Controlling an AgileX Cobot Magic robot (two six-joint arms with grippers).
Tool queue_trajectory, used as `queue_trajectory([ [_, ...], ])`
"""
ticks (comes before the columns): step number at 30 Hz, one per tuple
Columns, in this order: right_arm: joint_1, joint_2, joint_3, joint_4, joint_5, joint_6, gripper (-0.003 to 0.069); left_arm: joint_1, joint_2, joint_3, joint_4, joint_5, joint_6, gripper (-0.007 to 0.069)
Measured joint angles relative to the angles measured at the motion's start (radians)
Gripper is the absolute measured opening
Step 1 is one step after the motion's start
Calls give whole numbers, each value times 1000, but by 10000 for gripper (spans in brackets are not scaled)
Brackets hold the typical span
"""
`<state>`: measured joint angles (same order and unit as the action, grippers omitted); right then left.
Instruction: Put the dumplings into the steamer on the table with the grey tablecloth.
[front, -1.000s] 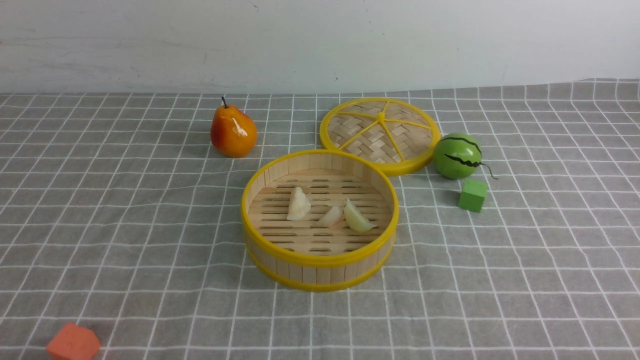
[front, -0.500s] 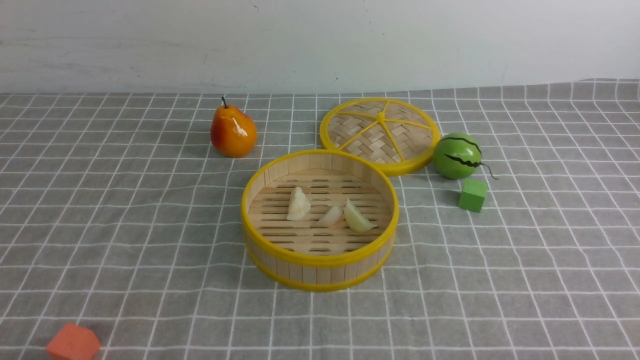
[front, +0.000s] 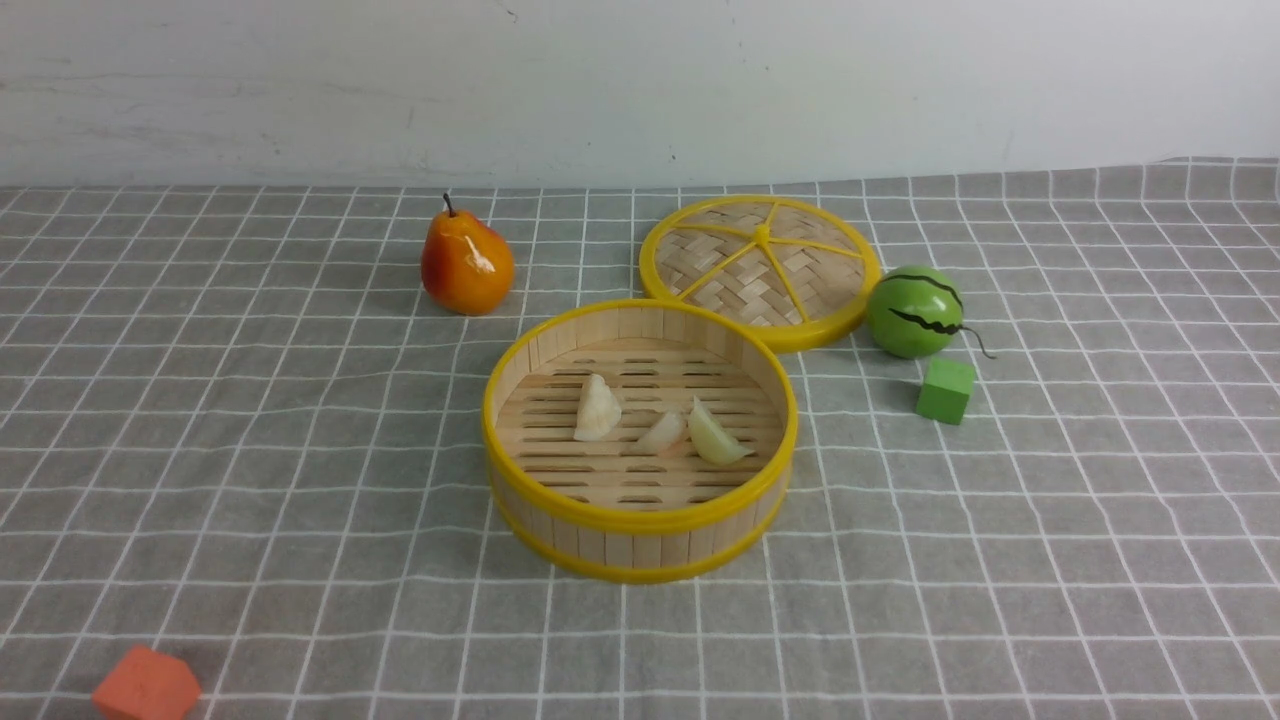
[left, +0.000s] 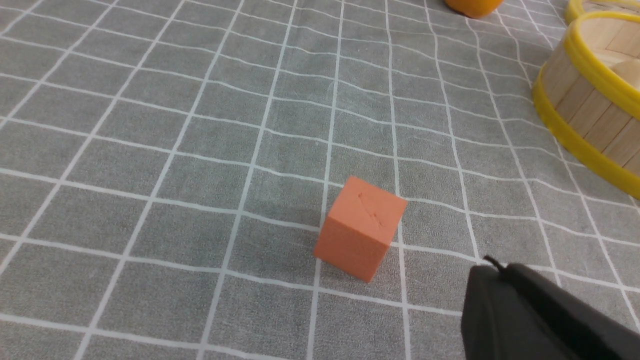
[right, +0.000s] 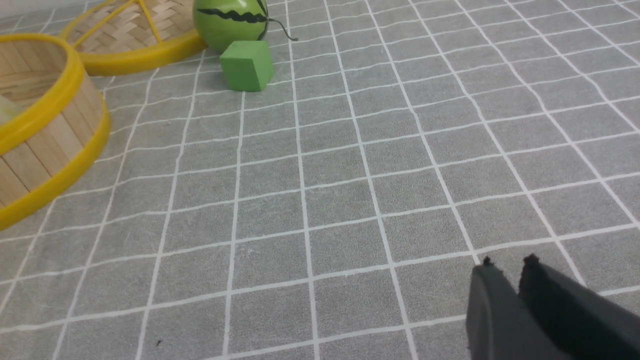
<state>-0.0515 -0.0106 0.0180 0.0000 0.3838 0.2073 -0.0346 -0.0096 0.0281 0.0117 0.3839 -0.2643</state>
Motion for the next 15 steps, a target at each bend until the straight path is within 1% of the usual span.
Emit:
queue_trajectory([
  [15, 0, 0, 0, 0, 1, 0, 97, 0, 0, 0, 0, 0, 0, 6],
])
